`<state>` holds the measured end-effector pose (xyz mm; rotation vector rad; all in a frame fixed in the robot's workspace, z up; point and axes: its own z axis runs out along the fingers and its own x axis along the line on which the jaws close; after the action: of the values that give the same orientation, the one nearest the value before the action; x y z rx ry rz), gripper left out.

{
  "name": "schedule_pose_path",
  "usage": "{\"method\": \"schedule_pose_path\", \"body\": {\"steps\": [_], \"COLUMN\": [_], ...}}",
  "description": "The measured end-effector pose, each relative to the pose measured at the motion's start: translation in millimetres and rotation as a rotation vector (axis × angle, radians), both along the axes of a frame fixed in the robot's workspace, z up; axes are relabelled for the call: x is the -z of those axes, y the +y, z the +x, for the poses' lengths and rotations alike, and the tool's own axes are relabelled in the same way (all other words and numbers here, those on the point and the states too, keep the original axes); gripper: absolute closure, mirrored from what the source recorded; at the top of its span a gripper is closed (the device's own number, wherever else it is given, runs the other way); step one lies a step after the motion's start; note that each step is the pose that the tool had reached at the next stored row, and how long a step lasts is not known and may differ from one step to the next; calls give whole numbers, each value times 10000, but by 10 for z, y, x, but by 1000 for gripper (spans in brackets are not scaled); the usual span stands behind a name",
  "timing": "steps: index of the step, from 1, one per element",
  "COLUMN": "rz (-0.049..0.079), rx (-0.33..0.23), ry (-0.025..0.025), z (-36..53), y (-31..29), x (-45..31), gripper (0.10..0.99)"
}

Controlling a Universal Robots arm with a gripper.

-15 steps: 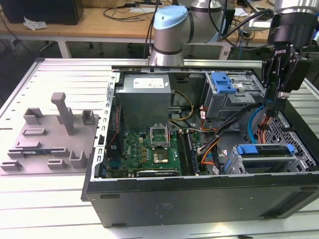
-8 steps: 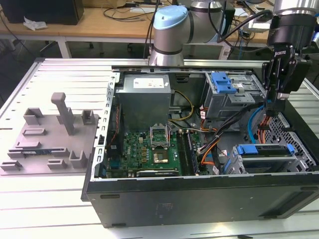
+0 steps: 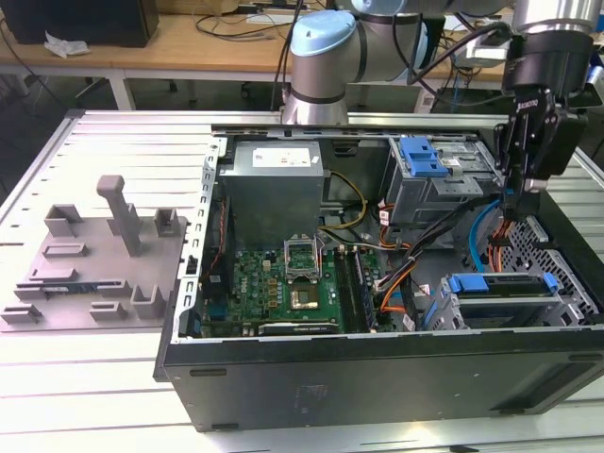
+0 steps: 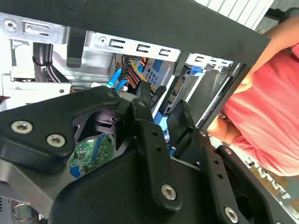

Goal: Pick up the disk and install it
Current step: 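Insert the first disk wire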

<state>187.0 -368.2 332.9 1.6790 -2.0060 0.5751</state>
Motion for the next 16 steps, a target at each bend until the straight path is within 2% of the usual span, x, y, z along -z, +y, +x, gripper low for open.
{"method": "schedule_pose_path", "body": {"steps": [4, 6, 7, 8, 11, 16], "rz": [-152, -224, -253, -299, -353, -367], "rx": [12, 17, 18, 19, 19, 18], "ry": [0, 1, 1, 0, -1, 1], "z": [0, 0, 0, 0, 0, 0], "y": [28, 41, 45, 51, 52, 56], "x": [5, 9, 11, 13, 33, 105], "gripper": [682, 820, 820, 882, 882, 882]}}
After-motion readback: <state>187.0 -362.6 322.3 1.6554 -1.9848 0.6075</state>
